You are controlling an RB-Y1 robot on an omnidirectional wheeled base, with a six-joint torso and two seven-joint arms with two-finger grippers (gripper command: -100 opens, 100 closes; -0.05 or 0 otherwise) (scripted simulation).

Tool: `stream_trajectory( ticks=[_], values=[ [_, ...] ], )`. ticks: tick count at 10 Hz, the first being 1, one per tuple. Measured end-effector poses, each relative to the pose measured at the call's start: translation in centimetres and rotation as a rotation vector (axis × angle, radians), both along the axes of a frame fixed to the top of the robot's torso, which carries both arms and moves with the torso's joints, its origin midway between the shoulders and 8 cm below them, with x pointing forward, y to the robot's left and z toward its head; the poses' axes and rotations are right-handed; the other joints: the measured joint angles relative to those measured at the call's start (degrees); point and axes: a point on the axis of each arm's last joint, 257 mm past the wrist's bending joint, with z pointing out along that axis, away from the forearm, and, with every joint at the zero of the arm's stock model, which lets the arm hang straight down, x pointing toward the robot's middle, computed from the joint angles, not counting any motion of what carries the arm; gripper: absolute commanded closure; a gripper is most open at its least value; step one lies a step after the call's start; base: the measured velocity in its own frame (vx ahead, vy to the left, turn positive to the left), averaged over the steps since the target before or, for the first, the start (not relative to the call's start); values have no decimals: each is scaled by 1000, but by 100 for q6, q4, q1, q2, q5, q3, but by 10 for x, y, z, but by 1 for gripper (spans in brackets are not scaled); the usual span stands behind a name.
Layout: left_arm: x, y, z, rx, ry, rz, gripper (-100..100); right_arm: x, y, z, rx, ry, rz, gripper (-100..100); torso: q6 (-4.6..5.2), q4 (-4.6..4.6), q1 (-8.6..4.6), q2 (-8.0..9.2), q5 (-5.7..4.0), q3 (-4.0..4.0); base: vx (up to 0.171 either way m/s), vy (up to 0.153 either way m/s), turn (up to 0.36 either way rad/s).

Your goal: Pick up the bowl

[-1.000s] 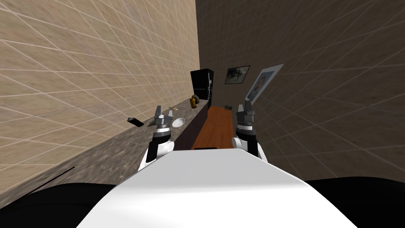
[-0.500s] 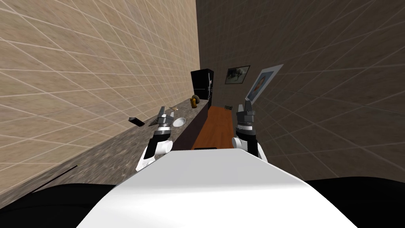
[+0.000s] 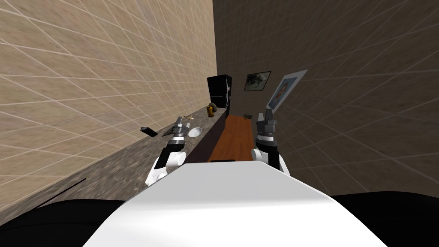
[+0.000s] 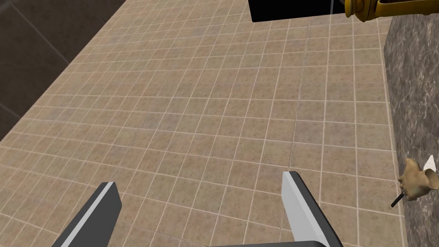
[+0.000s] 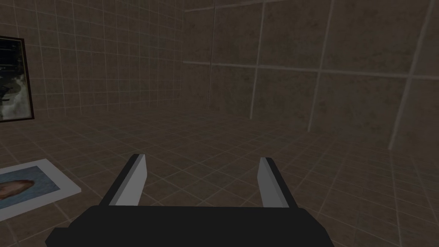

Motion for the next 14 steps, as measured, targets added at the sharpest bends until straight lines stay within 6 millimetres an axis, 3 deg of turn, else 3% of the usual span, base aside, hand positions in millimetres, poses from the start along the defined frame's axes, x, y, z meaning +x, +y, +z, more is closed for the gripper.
stream_trajectory(
  ticks=[14],
  values=[
    [27, 27, -79, -47, 358, 6, -100, 0, 0, 0, 0, 0, 0, 0, 0, 0, -3, 0, 0, 0, -3, 16, -4]
  ],
)
